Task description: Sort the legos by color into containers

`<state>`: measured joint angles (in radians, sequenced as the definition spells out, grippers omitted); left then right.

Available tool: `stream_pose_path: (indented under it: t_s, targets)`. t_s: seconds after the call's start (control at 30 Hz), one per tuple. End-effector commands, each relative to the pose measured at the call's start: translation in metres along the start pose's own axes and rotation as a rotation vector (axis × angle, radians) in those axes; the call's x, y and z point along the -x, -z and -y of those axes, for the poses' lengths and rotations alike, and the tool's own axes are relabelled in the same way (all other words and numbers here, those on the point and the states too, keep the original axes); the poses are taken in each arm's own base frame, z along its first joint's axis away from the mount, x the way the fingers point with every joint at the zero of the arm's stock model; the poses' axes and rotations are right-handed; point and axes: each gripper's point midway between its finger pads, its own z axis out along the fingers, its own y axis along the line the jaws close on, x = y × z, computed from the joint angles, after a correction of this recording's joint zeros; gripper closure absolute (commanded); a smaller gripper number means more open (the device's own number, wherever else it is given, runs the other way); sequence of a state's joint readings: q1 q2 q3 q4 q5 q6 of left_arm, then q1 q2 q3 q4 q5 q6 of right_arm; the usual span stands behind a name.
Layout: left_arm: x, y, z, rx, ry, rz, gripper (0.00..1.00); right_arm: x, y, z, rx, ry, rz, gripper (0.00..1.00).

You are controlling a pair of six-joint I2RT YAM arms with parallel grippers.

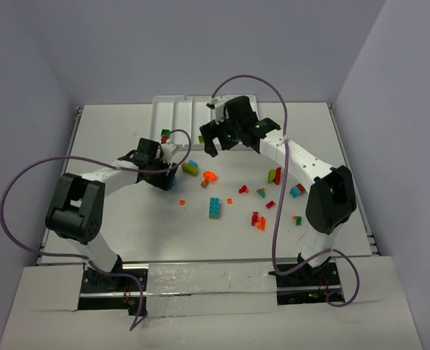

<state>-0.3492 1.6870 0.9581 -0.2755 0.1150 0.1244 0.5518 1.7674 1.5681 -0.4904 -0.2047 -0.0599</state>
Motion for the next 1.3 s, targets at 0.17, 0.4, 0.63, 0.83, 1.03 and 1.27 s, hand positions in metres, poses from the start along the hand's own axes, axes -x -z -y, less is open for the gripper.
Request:
stream_pose_path:
  t_s: [0.17,0.4,0.63,0.83,1.03,1.27]
  targets:
    - [0.019,-0.002,0.005,-0.043,-0.051,0.057,0.39,0.007,-0.001,-0.004,0.015,-0.003,0.020,0.00]
    - [0.034,0.030,0.010,-0.057,-0.110,0.155,0.53,-0.005,-0.010,-0.022,0.107,-0.081,-0.013,0.00]
    - [0.068,0.090,0.029,-0.114,-0.226,0.371,0.55,-0.014,-0.018,-0.065,0.348,-0.228,-0.076,0.00]
    - [0.079,0.125,0.049,-0.155,-0.324,0.470,0.55,-0.005,-0.014,-0.099,0.566,-0.334,-0.095,0.00]
    - [0.074,0.129,0.058,-0.178,-0.356,0.462,0.56,-0.001,-0.004,-0.120,0.722,-0.372,-0.096,0.00]
    - [0.079,0.134,0.070,-0.217,-0.366,0.467,0.56,-0.003,-0.014,-0.123,0.734,-0.399,-0.130,0.00]
